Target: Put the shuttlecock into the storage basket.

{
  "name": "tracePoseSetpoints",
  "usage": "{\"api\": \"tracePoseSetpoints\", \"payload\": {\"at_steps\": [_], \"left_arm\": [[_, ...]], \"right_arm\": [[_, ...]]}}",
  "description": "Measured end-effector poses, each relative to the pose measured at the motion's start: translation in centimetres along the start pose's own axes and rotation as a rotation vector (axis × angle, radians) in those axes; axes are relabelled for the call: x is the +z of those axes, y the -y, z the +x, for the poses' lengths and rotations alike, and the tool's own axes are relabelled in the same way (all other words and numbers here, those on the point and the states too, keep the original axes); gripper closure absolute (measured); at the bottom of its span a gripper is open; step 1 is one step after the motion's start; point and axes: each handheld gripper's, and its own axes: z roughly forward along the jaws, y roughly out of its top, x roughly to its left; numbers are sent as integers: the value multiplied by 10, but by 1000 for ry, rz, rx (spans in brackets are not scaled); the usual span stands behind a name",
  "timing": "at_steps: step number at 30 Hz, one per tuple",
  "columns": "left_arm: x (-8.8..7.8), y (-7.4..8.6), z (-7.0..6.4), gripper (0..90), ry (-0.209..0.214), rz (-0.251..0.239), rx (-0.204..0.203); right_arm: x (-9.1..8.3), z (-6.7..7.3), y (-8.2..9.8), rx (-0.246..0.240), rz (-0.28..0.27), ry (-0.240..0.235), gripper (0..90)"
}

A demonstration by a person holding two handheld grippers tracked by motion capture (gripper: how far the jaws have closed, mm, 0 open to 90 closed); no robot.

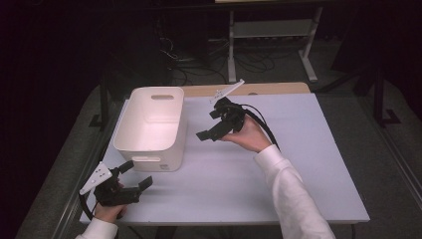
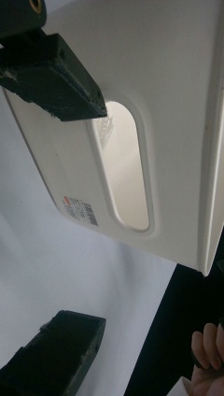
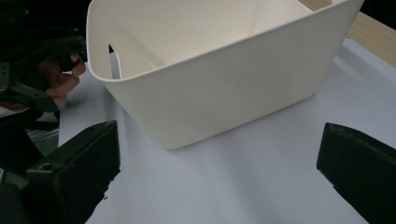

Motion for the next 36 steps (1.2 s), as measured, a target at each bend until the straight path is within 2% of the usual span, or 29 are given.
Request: {"api": "tracePoseSetpoints", "payload": {"at_steps": [1,2,6,7,24,31,32,33,36], "left_arm": [[0,0,0,15,-1,4,3],[0,0,1,15,1,2,6],[0,0,1,15,0,3,6],[0,0,1,14,-3,8,8],[0,0,1,15,-4,5,-1],[0,0,0,15,-5,1,-3],[0,0,1,15,-6,6,1],[0,0,1,15,-6,6,0],[0,0,0,15,-6,5,1]], "right_arm": [[-1,0,2,-2,3,12,0],[-2,-2,3,-25,7,20,0],[-5,-3,9,-15,-5,31,0],[-6,-1,10,14,-14,20,0],[-20,-9,36,22,-43,33,0],[-29,-13,51,54,-63,41,0],[-30,-14,54,42,-64,45,0],[-32,-14,57,59,-65,46,0],[-35,-16,64,67,-68,54,0]]}}
